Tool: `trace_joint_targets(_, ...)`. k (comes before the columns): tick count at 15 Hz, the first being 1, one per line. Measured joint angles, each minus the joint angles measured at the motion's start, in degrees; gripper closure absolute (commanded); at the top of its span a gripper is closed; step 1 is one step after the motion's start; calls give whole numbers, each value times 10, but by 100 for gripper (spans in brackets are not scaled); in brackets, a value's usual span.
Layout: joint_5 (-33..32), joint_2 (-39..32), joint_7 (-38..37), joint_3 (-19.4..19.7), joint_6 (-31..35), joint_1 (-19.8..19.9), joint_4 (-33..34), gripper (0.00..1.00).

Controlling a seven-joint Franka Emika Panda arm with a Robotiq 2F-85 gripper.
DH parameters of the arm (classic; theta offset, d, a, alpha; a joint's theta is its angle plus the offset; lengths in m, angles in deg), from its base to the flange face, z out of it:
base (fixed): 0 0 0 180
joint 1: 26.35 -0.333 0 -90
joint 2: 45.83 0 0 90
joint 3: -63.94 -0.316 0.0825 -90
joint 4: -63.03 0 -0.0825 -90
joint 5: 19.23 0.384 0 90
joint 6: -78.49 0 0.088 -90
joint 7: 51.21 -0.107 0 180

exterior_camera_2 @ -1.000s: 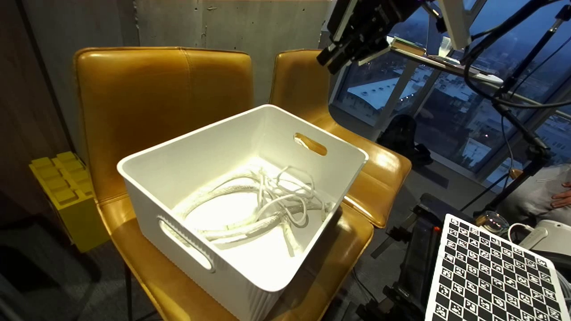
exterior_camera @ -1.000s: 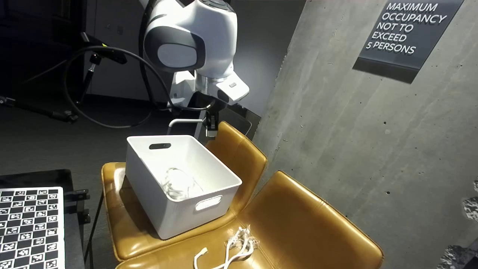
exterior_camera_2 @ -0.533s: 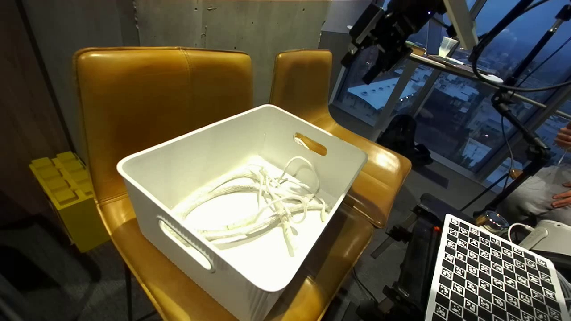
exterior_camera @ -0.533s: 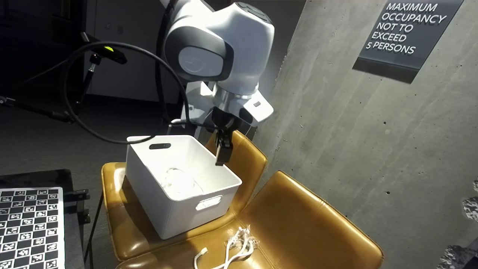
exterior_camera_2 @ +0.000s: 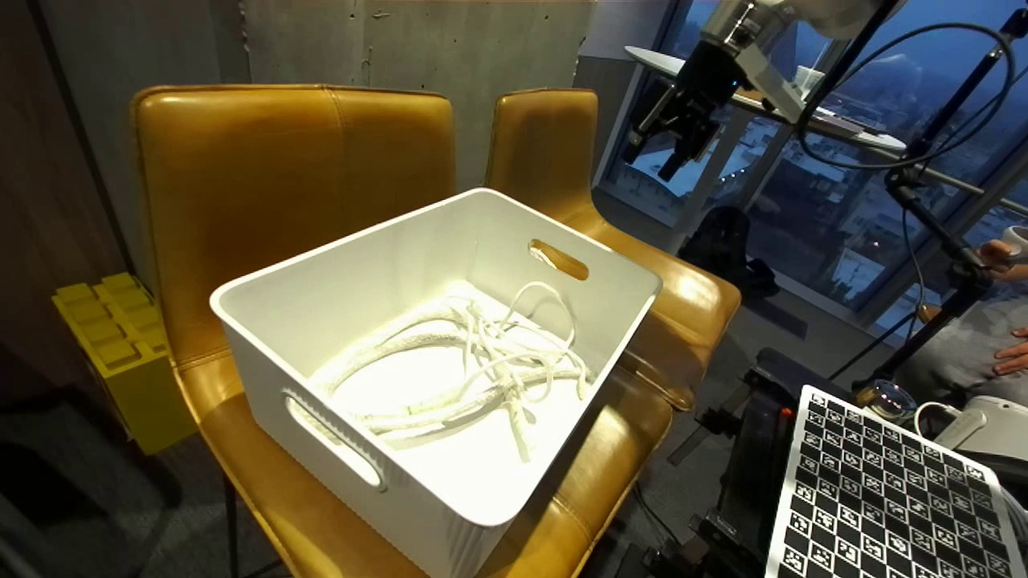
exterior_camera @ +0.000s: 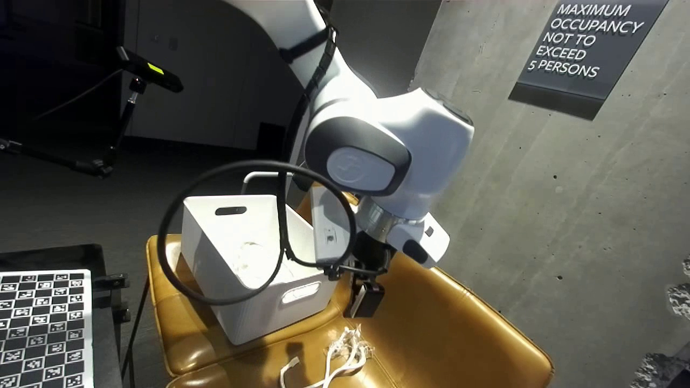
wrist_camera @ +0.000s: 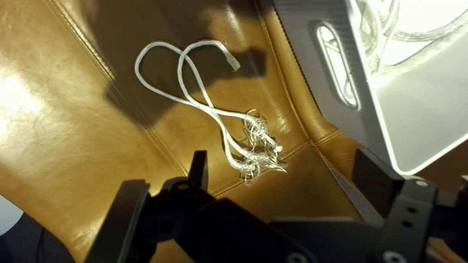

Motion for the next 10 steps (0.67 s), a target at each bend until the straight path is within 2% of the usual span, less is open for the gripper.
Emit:
trace_joint_targets(5,-51,-118,0,-5,0,0,90,0)
trace_joint_targets(10,-108,-228,-4,-7,-5,-1,208,0)
